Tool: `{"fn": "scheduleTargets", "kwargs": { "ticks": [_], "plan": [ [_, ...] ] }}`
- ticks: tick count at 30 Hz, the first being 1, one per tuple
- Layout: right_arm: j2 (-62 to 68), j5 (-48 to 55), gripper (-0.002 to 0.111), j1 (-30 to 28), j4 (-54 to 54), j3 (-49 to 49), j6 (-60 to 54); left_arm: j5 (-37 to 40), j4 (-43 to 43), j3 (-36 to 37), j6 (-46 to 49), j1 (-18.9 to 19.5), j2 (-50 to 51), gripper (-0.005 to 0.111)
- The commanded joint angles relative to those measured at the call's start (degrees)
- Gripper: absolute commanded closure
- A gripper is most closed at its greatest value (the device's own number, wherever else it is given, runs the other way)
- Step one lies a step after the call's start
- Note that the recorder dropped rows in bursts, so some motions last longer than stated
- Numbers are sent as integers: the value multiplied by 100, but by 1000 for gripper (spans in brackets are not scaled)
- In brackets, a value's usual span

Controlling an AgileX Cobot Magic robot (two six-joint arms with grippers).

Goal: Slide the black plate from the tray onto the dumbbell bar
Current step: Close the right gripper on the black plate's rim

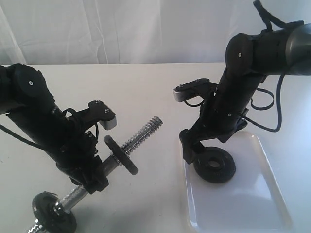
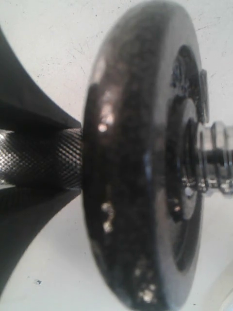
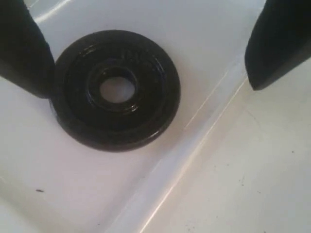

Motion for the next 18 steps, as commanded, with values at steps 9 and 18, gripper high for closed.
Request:
{"fn": "scheduleTargets", "kwargs": {
  "ticks": [9, 18],
  "plan": [
    [469, -4, 3, 7, -1121, 11, 1190, 153, -619, -157, -23, -20, -308, 107],
    [573, -49, 3, 7, -986, 11, 1190, 153, -619, -157, -23, -20, -308, 107]
  ]
}}
